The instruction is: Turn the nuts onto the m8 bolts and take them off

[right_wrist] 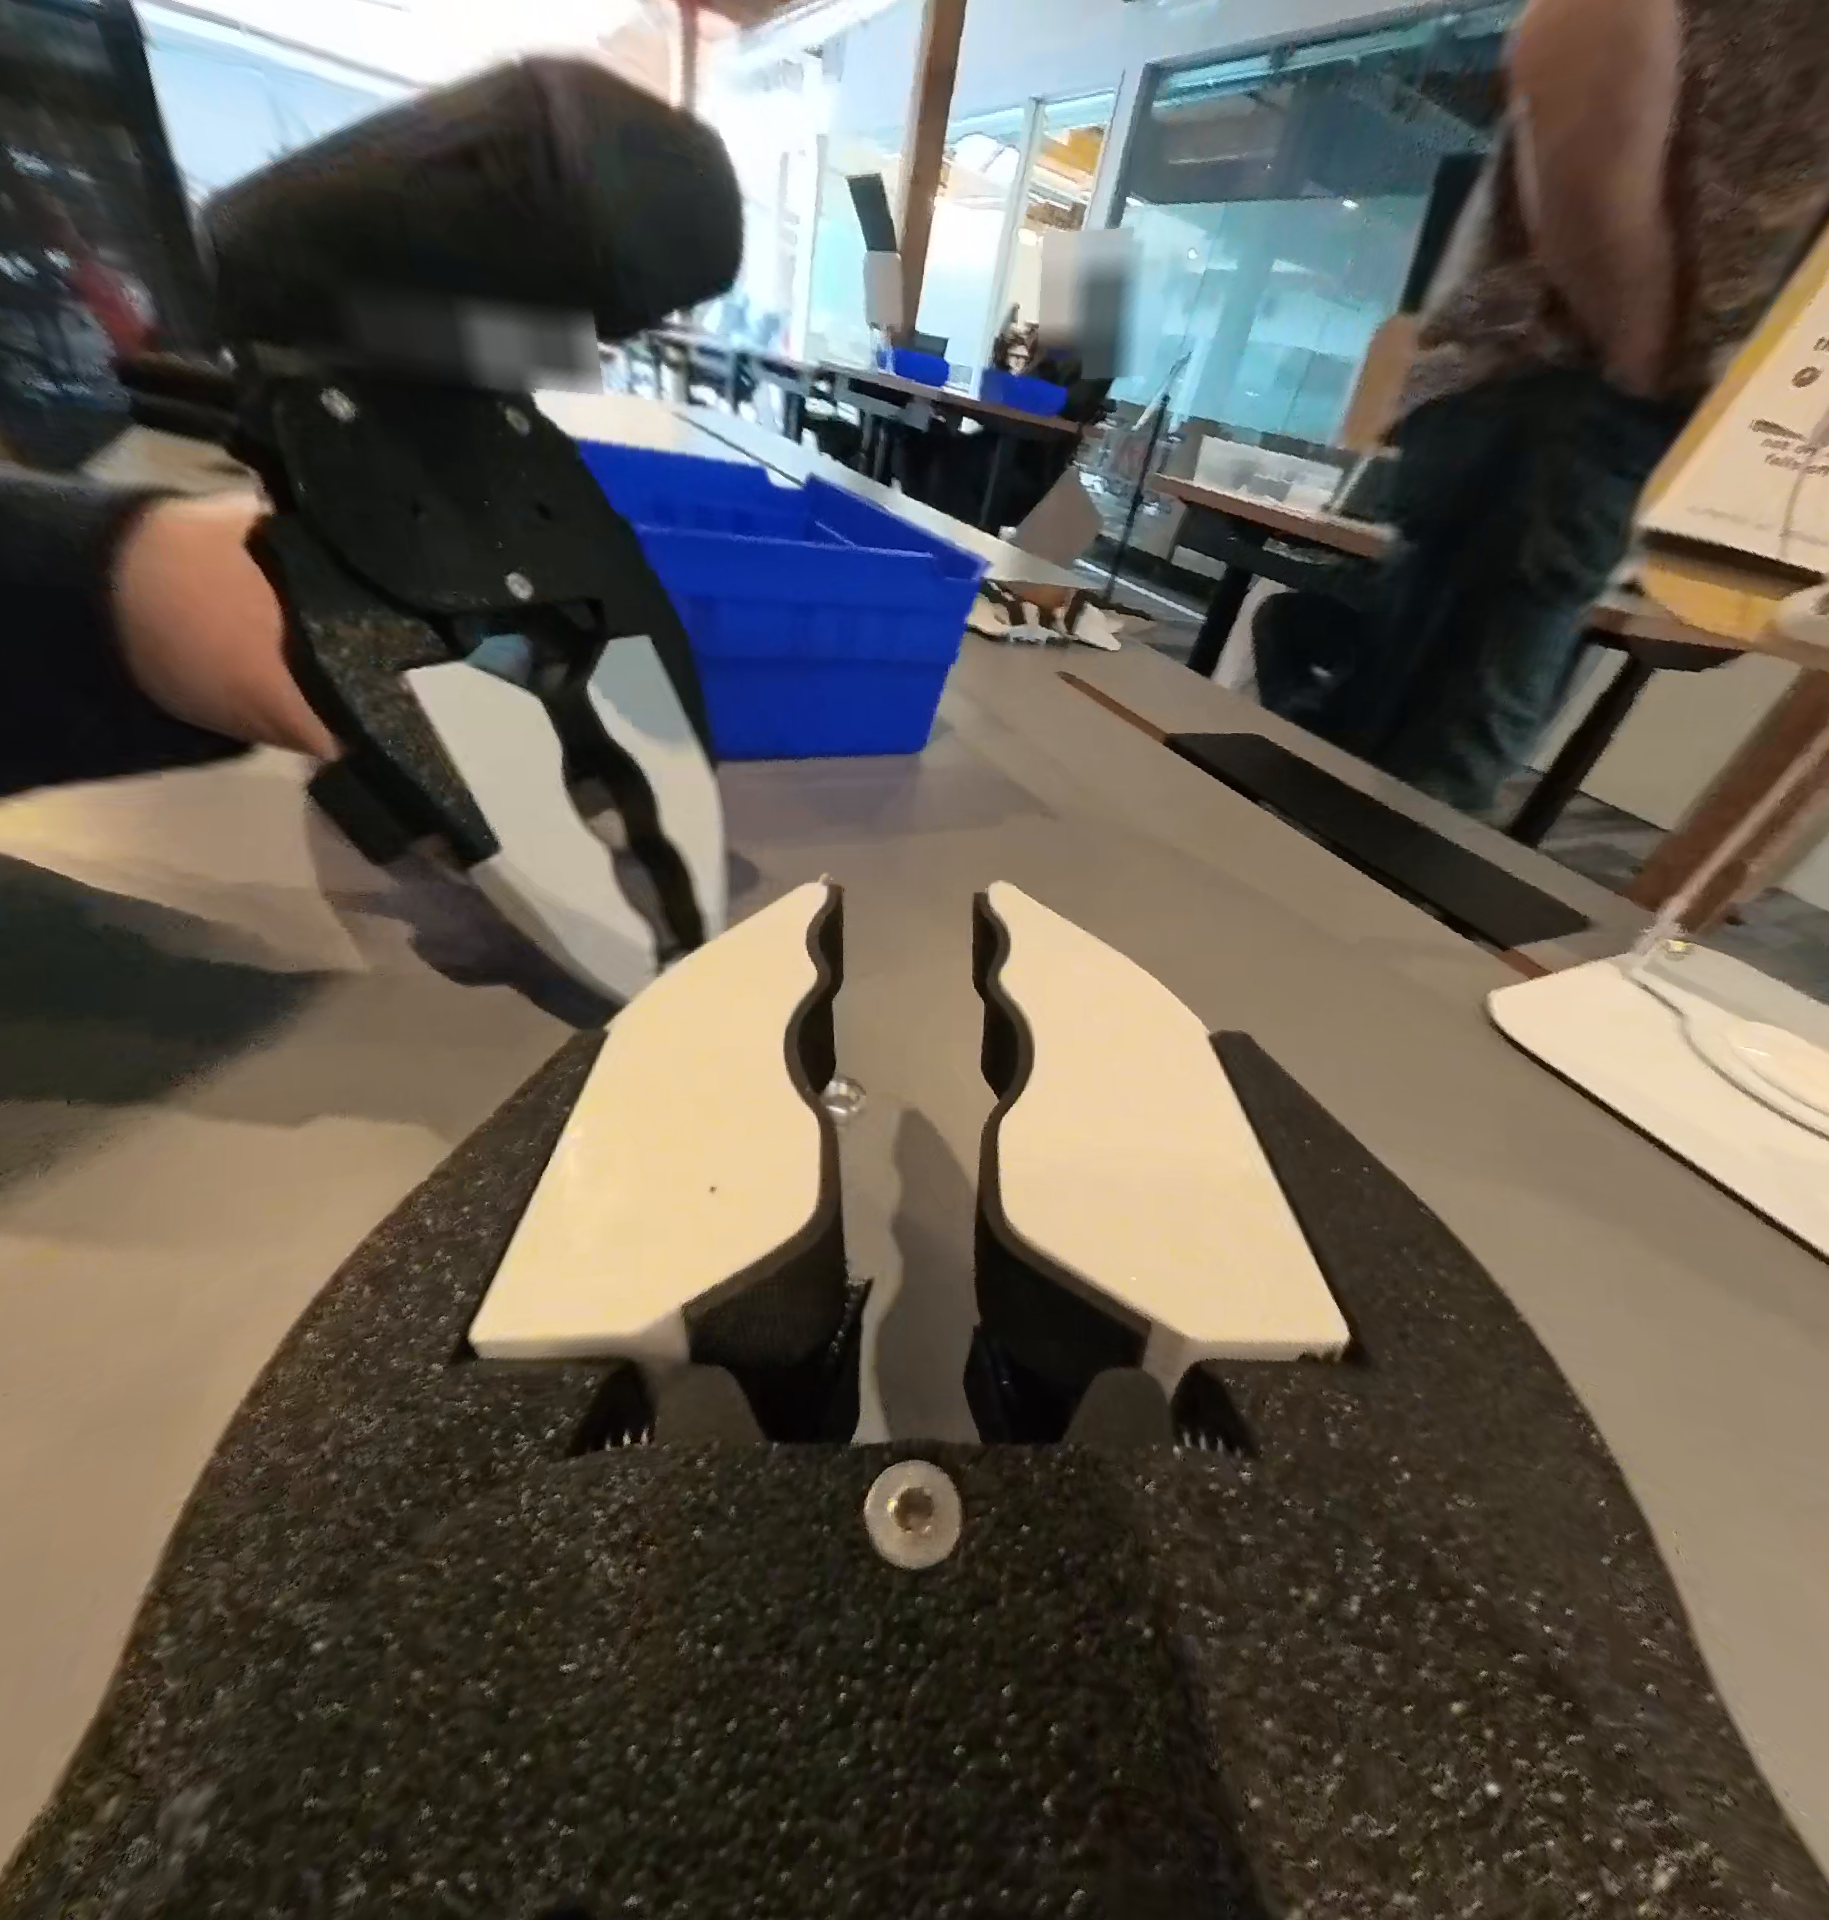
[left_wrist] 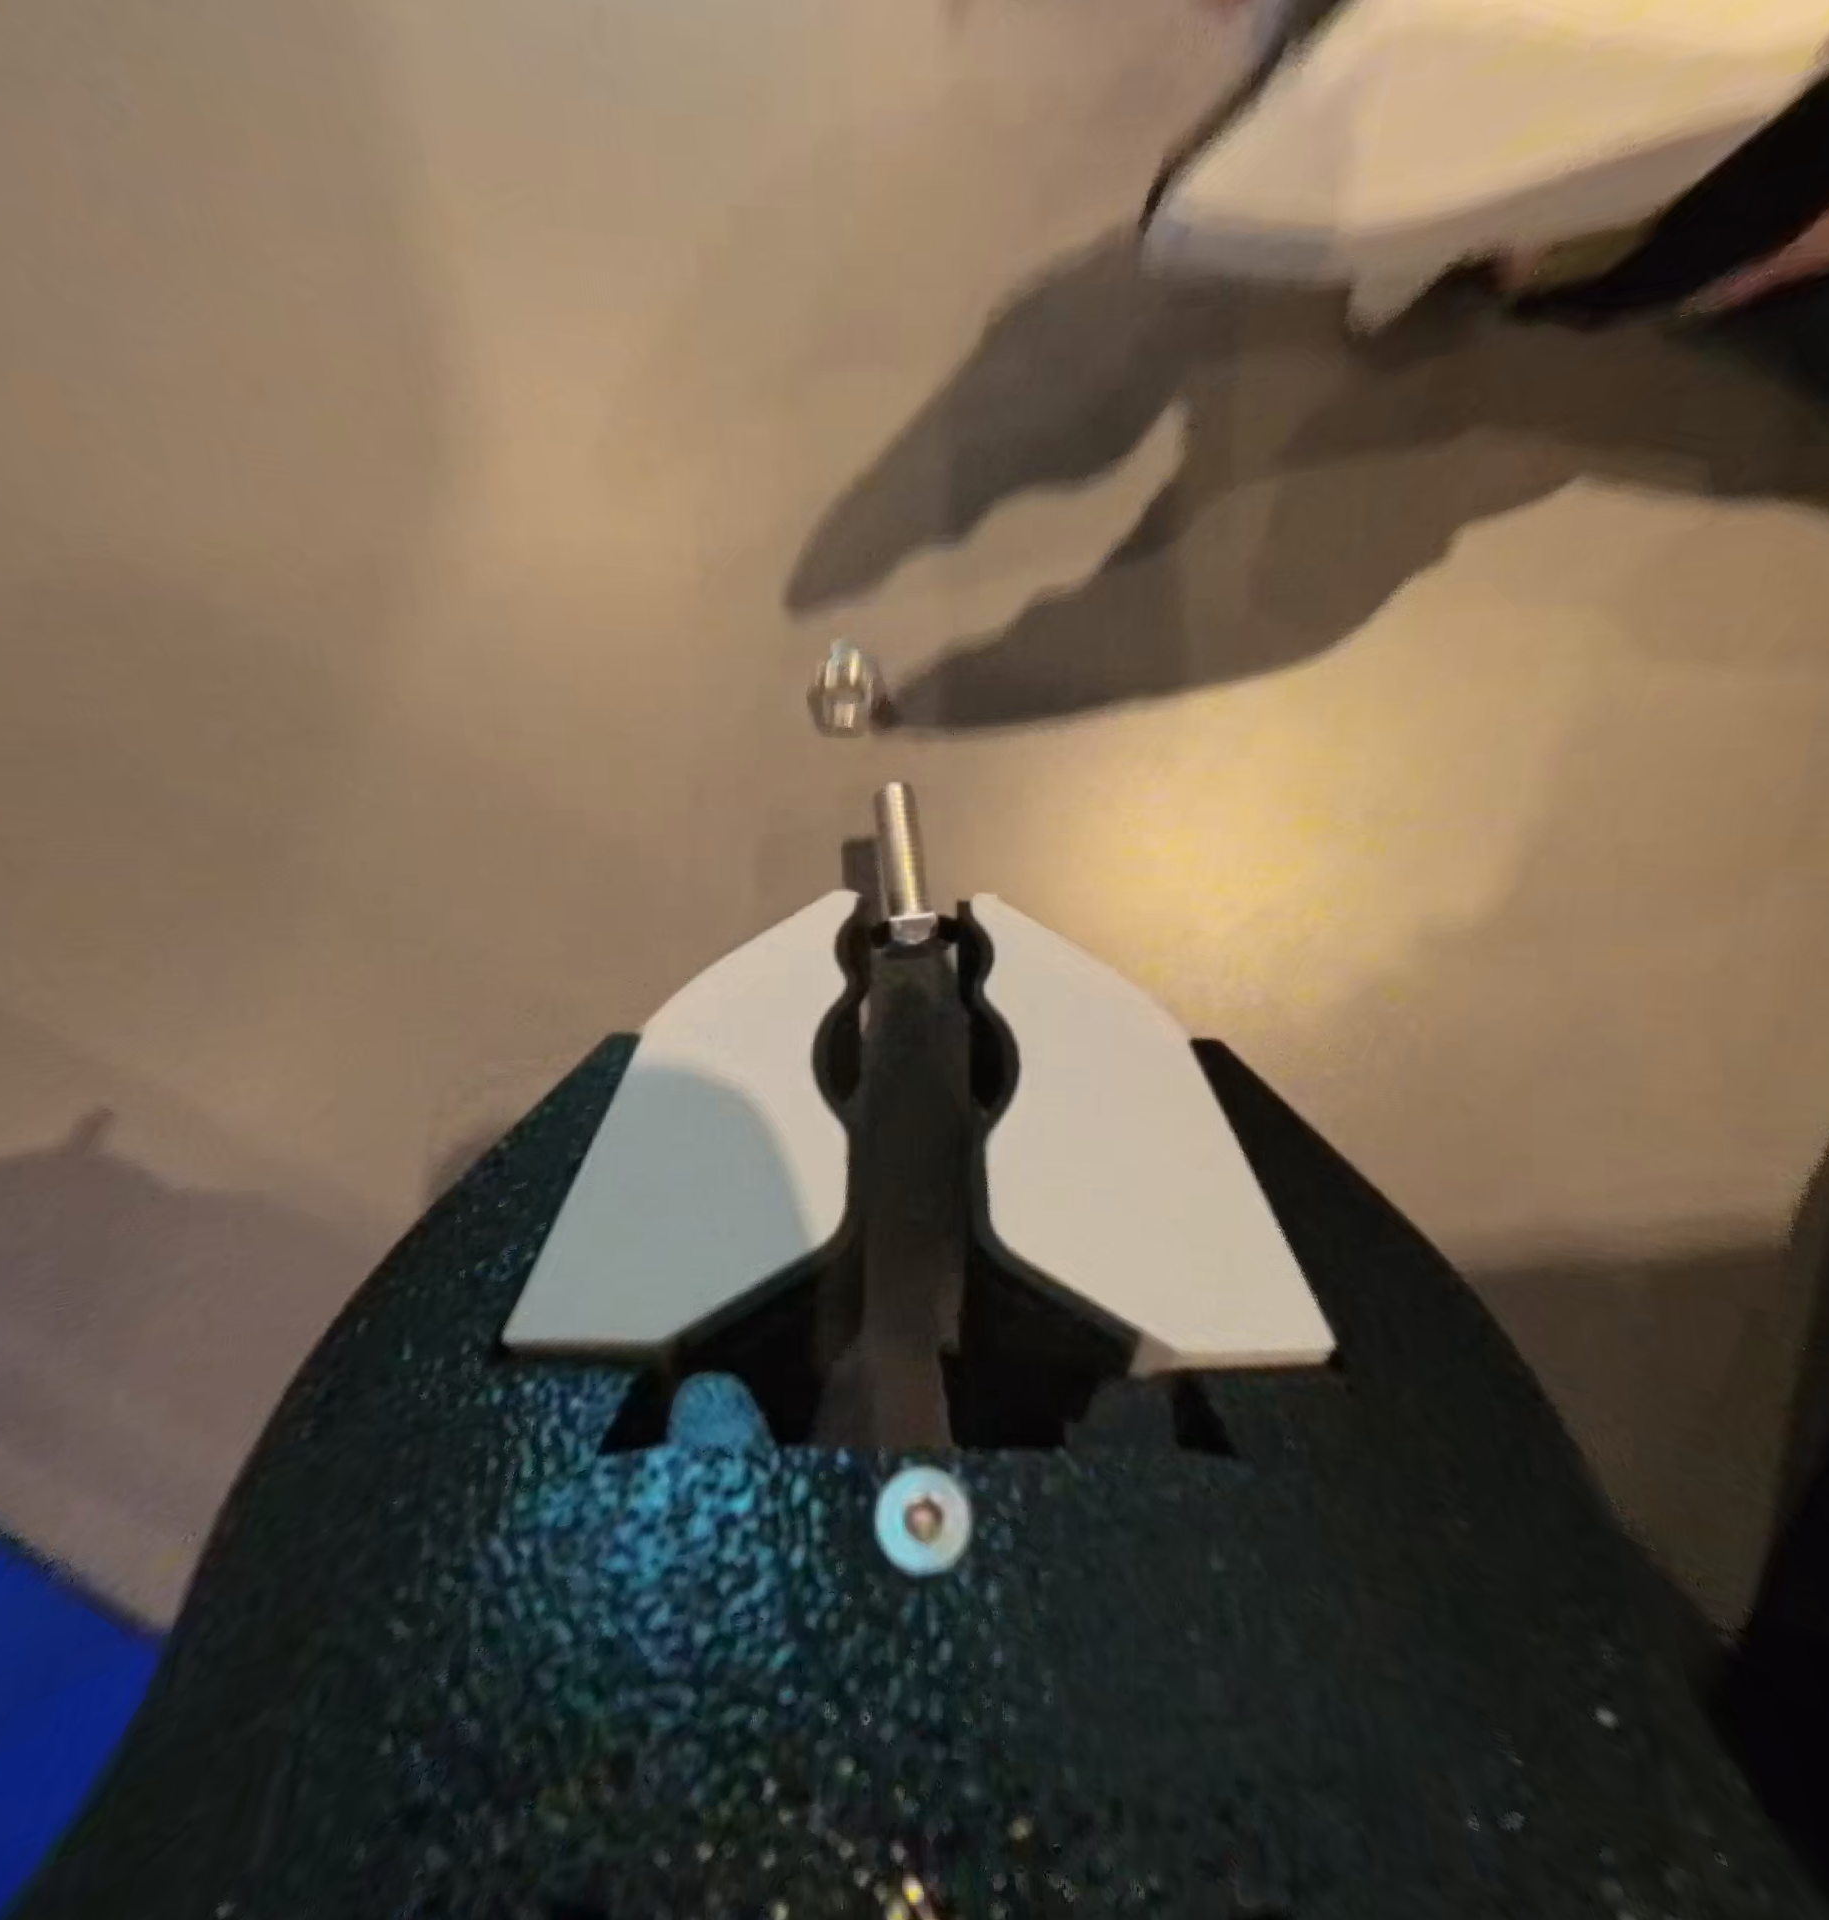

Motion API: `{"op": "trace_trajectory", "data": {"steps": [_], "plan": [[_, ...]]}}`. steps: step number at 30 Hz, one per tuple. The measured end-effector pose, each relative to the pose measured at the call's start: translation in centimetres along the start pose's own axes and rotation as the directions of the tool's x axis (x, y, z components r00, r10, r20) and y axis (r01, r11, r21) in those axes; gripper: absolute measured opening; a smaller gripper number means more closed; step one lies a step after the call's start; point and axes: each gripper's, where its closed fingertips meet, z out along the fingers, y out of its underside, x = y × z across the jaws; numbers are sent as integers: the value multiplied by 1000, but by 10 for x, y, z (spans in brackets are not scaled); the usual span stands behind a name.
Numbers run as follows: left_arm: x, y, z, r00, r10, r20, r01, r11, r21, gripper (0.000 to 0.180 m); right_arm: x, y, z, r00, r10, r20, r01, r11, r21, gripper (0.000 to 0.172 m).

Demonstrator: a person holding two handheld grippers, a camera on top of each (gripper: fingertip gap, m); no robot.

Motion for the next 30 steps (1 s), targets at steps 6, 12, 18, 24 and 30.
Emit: {"op": "trace_trajectory", "data": {"steps": [6, 12, 18, 24, 30], "plan": [[28, -60, -38, 978, 205, -34, -161, 850, 501, 15, -29, -28, -7, 930, 211, 301, -264, 953, 148, 24], [52, -75, -57, 950, 310, -37, -207, 712, 671, 15, -46, -32, -11, 897, 177, 405, -254, 957, 143, 20], [62, -73, -54, 935, 340, -101, -188, 717, 672, 16, -58, -34, -16, 868, 145, 474, -226, 967, 119, 7], [70, -63, -45, 907, 373, -197, -202, 794, 573, 44, -69, -32, -24, 849, 63, 525, -138, 985, 104, 7], [88, -53, -43, 844, 442, -303, -241, 818, 522, 22, -80, -30, -29, 807, 46, 588, -118, 989, 86, 7]]}}
